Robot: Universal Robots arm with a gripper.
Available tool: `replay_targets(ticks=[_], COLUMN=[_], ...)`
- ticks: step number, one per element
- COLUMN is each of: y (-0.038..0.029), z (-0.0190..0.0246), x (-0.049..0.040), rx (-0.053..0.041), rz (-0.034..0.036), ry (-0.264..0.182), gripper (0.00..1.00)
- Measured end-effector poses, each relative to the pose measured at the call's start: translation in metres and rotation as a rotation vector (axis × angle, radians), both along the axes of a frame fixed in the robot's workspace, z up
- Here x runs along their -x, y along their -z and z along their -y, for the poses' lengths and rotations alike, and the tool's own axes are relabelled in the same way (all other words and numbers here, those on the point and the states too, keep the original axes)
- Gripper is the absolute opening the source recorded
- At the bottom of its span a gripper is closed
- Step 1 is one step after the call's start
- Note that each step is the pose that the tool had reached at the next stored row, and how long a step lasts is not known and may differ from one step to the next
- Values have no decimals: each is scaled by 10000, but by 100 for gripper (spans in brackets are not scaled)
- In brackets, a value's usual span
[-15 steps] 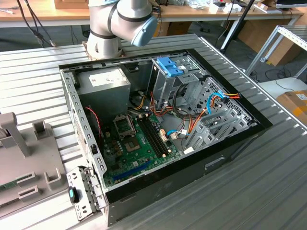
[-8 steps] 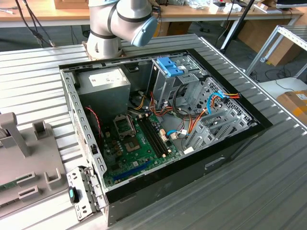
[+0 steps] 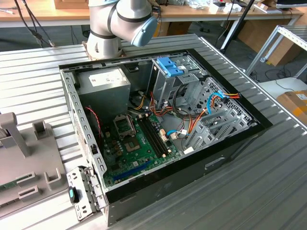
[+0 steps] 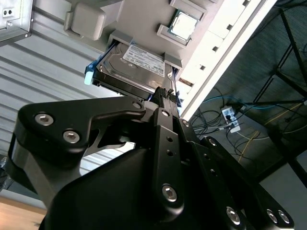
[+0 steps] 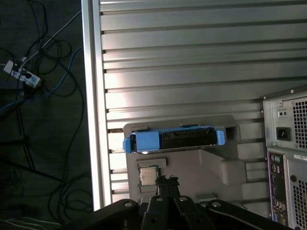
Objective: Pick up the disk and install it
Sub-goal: 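Reach for the disk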
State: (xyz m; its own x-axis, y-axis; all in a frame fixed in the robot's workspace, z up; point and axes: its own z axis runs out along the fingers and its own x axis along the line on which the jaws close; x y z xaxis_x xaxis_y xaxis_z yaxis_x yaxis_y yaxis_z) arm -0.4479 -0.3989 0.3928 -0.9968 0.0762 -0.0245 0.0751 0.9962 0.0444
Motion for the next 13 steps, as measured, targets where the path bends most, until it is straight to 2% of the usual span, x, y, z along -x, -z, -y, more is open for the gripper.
replay_targets(ticks=[7, 13], y=[0, -1], z=[0, 1], x=[3, 110], rx=[0, 0], rz=[0, -1], ry=[0, -2], gripper=[11, 11])
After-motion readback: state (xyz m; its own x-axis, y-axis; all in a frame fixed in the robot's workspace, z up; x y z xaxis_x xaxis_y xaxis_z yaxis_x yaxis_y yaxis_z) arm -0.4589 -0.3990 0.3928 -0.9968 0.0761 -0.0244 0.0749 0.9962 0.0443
